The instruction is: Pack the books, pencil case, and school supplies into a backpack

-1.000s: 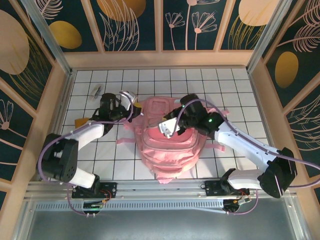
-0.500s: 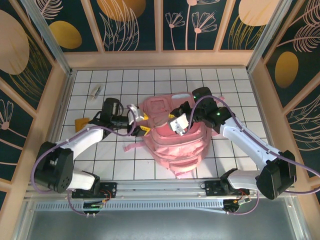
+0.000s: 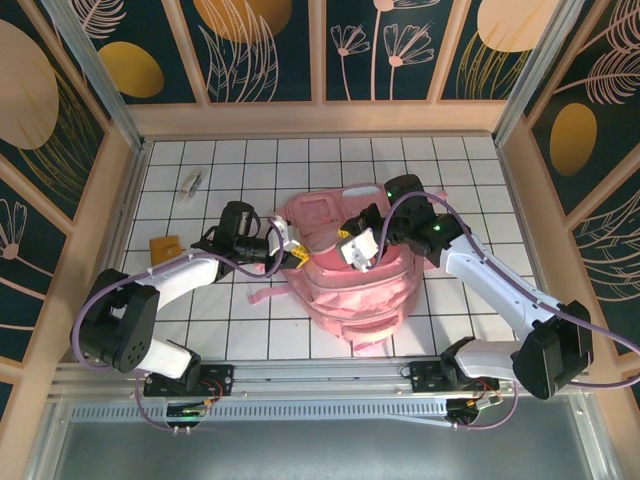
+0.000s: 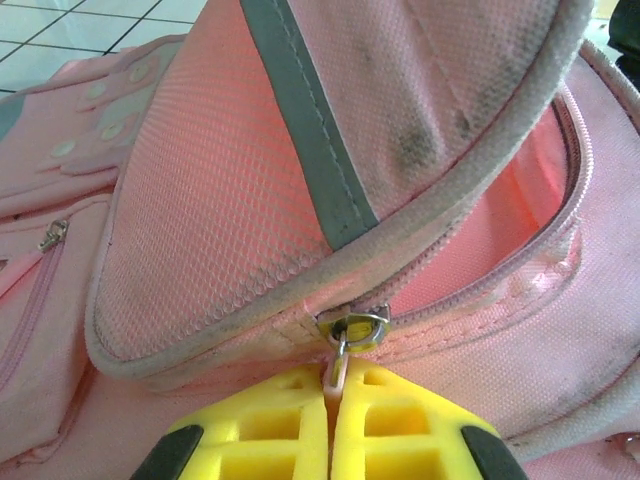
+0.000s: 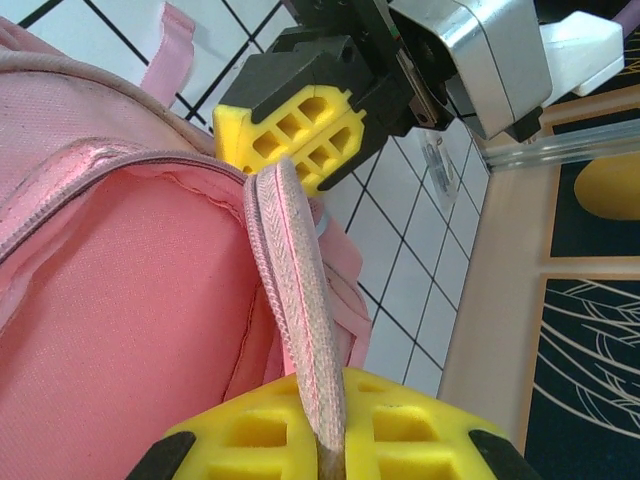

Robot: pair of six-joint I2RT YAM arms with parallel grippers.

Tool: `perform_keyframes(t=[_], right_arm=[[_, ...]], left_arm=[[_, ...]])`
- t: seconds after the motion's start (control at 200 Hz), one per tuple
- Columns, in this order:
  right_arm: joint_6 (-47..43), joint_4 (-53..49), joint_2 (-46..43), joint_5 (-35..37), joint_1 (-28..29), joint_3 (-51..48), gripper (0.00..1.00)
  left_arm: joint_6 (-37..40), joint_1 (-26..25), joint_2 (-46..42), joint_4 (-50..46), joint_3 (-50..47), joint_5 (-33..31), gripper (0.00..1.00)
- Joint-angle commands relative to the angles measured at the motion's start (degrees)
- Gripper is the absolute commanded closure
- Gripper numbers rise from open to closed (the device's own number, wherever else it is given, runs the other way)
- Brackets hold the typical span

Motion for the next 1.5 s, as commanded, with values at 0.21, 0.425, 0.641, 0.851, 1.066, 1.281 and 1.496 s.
perform_keyframes(t=[0.21, 0.425, 0.641, 0.851, 1.066, 1.281, 1.496], right_arm=[[-1.92, 14.13, -1.16, 0.33, 4.09, -3.46, 1.0], [12.77, 20.79, -0.12, 0.01, 4.41, -8.38, 0.78], [21.45, 9.87, -4.29, -0.33, 5.63, -7.55, 0.01], [47.42, 19.24, -11.07, -0.3, 7.43, -10.02, 0.01], [73.69, 36.94, -19.21, 15.77, 7.39, -16.77, 0.01], [108.79, 24.47, -21.4, 36.09, 4.16, -11.26, 0.01], [115.87, 11.98, -15.77, 30.7, 3.64, -8.46, 0.02]], left_arm=[[-3.86, 1.35, 2.22, 2.12, 2.77, -20.8, 1.0], [-10.29, 6.59, 1.78, -2.9, 10.07, -16.93, 0.44], [-30.25, 7.41, -12.96, -14.24, 10.97, -37.56, 0.01], [-41.35, 11.51, -15.53, -26.77, 16.72, -49.24, 0.01], [-47.48, 15.16, -8.03, -30.79, 22.58, -56.61, 0.01], [-49.35, 21.24, -1.39, -35.88, 28.11, -59.71, 0.01], [-45.95, 22.97, 2.26, -35.29, 29.22, -57.28, 0.01]])
